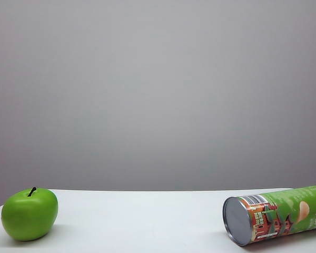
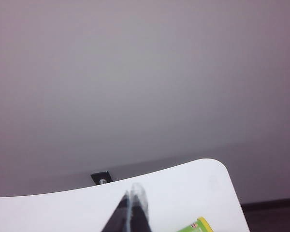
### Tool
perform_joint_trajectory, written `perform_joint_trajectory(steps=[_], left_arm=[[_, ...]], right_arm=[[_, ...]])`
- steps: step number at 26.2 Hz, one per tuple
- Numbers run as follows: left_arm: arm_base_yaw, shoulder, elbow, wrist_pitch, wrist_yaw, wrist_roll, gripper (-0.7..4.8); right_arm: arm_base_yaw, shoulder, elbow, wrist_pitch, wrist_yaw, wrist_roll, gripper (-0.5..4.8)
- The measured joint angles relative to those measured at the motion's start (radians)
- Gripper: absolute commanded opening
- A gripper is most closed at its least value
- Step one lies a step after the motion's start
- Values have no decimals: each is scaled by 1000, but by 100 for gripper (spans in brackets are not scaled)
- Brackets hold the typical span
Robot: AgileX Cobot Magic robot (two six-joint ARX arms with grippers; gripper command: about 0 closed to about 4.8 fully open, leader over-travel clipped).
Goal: Pick up the green bucket of chips from the desk, place it near the apple, and finally stand it up.
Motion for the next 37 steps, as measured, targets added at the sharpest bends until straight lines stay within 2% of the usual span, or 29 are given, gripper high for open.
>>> perform_joint_trajectory(steps=[3, 5, 6, 7, 9, 11, 14, 17, 21, 22, 24, 25, 27, 30, 31, 32, 33, 34, 37], left_arm=[[0, 139, 89, -20, 68, 23, -5], [0, 236, 163, -24, 108, 63, -5], [0, 328, 249, -54, 145, 111, -5], [0, 359, 283, -69, 157, 130, -5], [0, 507, 477, -201, 223, 240, -5], [0, 571, 556, -258, 244, 296, -5], [0, 679, 673, -331, 272, 341, -5], [-27, 727, 722, -341, 282, 377, -5], [-119, 767, 748, -349, 282, 441, -5], [-148, 781, 749, -349, 278, 456, -5], [-193, 803, 749, -355, 242, 468, -5], [-232, 817, 749, -360, 203, 470, -5], [-298, 839, 749, -368, 114, 478, -5], [-388, 867, 749, -387, 15, 542, -5], [-445, 882, 749, -398, -44, 587, -5], [-474, 888, 749, -400, -71, 596, -5], [-518, 896, 749, -401, -116, 607, -5], [-539, 898, 749, -401, -144, 613, -5], [-534, 898, 749, -384, -182, 635, -5]], right_arm=[[0, 139, 80, 9, -1, 0, -5], [0, 239, 133, 10, -2, -1, -3], [0, 345, 184, 24, -10, -17, 0], [0, 378, 200, 29, -30, -36, 0], [0, 505, 237, 146, -165, -91, -1], [0, 567, 255, 192, -215, -74, -1], [0, 743, 320, 198, -203, -16, -1], [0, 860, 378, 152, -167, 17, -1], [0, 1029, 544, 32, -153, 55, 8], [0, 1070, 584, 0, -145, 68, 45], [0, 1149, 657, -74, -117, 110, 167], [0, 1174, 686, -108, -106, 145, 209], [0, 1221, 732, -153, -95, 234, 228], [0, 1258, 776, -159, -87, 459, 230], [0, 1269, 787, -157, -73, 592, 230], [-1, 1277, 789, -163, -64, 663, 247], [-1, 1287, 791, -210, -50, 748, 322], [0, 1288, 791, -293, -44, 802, 479], [-1, 1288, 790, -504, -22, 902, 479]])
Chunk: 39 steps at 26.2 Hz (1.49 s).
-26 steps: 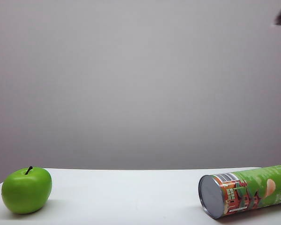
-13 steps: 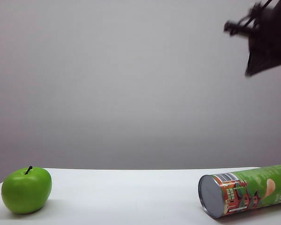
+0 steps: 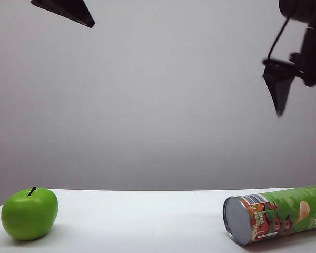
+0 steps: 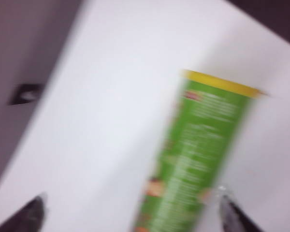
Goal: Pick up the green bucket of chips from the desk, place it near the apple, and finally stand it up.
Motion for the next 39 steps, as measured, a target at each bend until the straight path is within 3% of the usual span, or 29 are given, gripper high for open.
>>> perform_joint_trajectory(steps=[5, 14, 19, 29, 33, 39], left_arm=[[-3, 0, 0, 6, -1, 3, -5], [-2, 0, 0, 6, 1, -5, -5], [-2, 0, 0, 6, 1, -5, -5], [-2, 0, 0, 6, 1, -5, -5], [-2, 0, 0, 10, 0, -5, -5], [-2, 0, 0, 14, 0, -5, -5]], right_arm=[[0, -1, 0, -76, 10, 14, 479], [0, 64, 0, 10, 5, 13, 479], [-14, 118, 0, 10, -32, 13, 479], [-138, 249, -7, 29, -127, -11, 479], [-140, 296, -6, 124, -160, -17, 479], [-138, 382, -6, 122, -187, -36, 479]])
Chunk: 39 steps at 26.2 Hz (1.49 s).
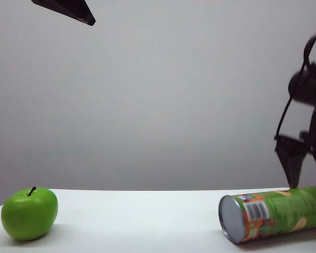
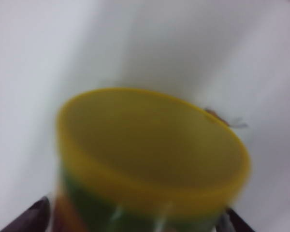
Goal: Pick up the green bucket of chips from the desk, place it near the apple, and finally stand it up.
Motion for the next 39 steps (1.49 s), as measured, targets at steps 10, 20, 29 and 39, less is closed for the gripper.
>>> perform_joint_trajectory(steps=[10, 20, 29, 39], left_arm=[[0, 23, 0, 0, 0, 0, -5], [0, 34, 0, 1, 0, 0, -5], [0, 35, 0, 31, 0, 0, -5], [1, 18, 27, -2, 142, -137, -5]], right_arm=[[2, 57, 0, 20, -19, -3, 314], [2, 55, 0, 37, -10, -26, 282], [3, -2, -2, 426, -82, -210, 283], [34, -34, 15, 976, -498, -556, 283]])
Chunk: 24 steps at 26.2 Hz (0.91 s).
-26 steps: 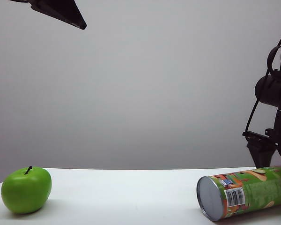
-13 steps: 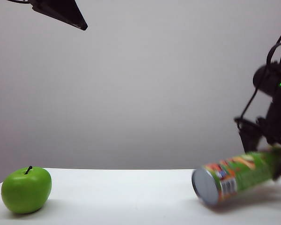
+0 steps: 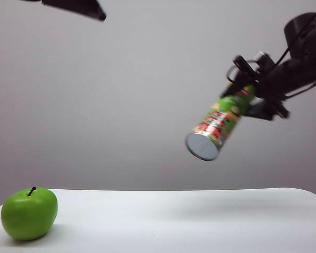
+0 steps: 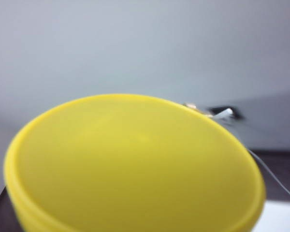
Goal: Pick up the green bucket of chips from the desk, place it near the apple, and finally stand it up.
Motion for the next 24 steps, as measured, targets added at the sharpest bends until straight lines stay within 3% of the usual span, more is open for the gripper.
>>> perform_joint_trajectory(steps=[4, 7, 15, 17, 21, 22, 24], left_arm=[[0, -29, 26, -42, 14, -36, -5], [1, -56, 29, -87, 13, -55, -5], [1, -94, 32, -205, 15, -62, -5], [0, -95, 32, -240, 15, -62, -5], [0, -95, 32, -261, 15, -62, -5], [0, -97, 32, -260, 10, -62, -5], [0, -107, 32, -259, -42, -61, -5]], right_arm=[[108, 0, 0, 133, -50, -149, 286], [187, 0, 0, 188, -52, -277, 340], [378, 10, 0, 250, -53, -614, 334], [422, 42, 1, 278, -9, -697, 332], [478, 160, 1, 360, 48, -726, 330], [487, 190, 1, 386, 53, -720, 309], [511, 264, -3, 454, 93, -710, 304]])
